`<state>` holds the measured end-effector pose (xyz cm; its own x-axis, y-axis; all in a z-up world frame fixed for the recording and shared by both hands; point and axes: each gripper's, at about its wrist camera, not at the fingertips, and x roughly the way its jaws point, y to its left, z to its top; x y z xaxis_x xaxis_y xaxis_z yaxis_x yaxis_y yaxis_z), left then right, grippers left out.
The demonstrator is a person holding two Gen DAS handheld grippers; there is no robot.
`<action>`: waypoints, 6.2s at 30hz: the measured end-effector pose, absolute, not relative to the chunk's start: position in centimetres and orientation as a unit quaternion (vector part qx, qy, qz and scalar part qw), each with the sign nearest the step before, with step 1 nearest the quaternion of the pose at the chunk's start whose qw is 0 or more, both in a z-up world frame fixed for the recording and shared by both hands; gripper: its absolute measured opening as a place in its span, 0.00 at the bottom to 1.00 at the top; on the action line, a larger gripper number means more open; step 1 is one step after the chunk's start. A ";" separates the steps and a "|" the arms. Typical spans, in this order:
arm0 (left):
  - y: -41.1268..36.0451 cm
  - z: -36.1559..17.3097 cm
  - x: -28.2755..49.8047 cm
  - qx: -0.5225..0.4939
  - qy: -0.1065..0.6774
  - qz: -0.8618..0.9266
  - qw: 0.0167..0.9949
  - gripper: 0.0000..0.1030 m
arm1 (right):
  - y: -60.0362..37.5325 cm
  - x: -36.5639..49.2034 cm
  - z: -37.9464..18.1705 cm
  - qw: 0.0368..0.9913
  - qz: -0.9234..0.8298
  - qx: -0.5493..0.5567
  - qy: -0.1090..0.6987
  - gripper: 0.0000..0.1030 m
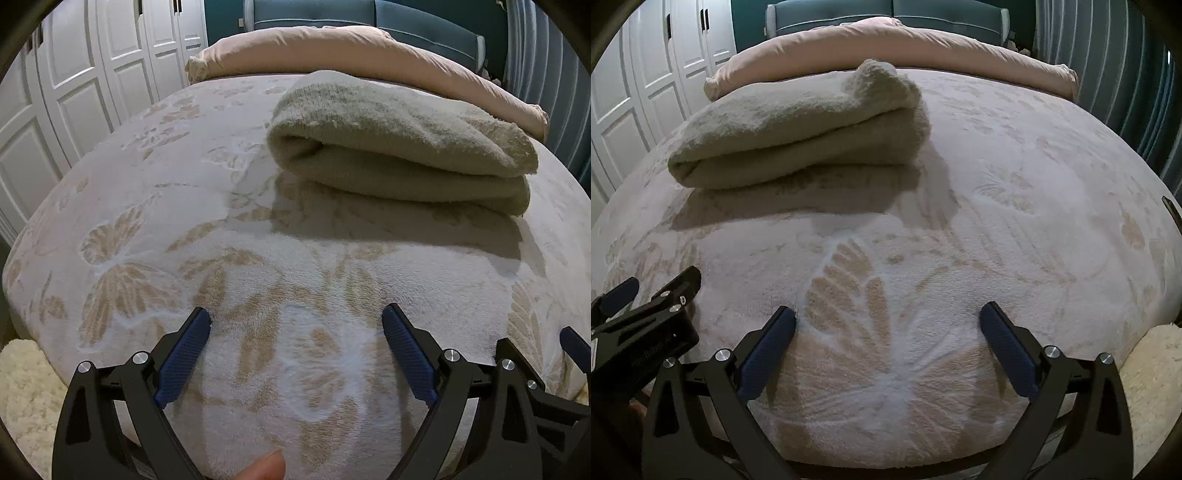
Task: Fold small clothes
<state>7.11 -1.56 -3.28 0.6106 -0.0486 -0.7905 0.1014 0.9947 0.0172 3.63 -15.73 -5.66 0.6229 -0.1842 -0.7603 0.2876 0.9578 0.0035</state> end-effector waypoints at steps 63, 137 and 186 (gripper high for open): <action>-2.1 -3.6 6.1 0.035 0.413 -0.035 0.910 0.89 | -15.5 2.8 -6.0 0.908 -0.132 0.063 0.392 0.96; -2.6 2.1 13.3 0.048 0.493 -0.016 0.869 0.82 | -15.4 10.1 1.0 0.880 -0.121 0.055 0.456 0.95; -2.7 2.6 14.0 0.056 0.487 -0.013 0.872 0.83 | -16.5 11.1 0.8 0.880 -0.114 0.053 0.458 0.95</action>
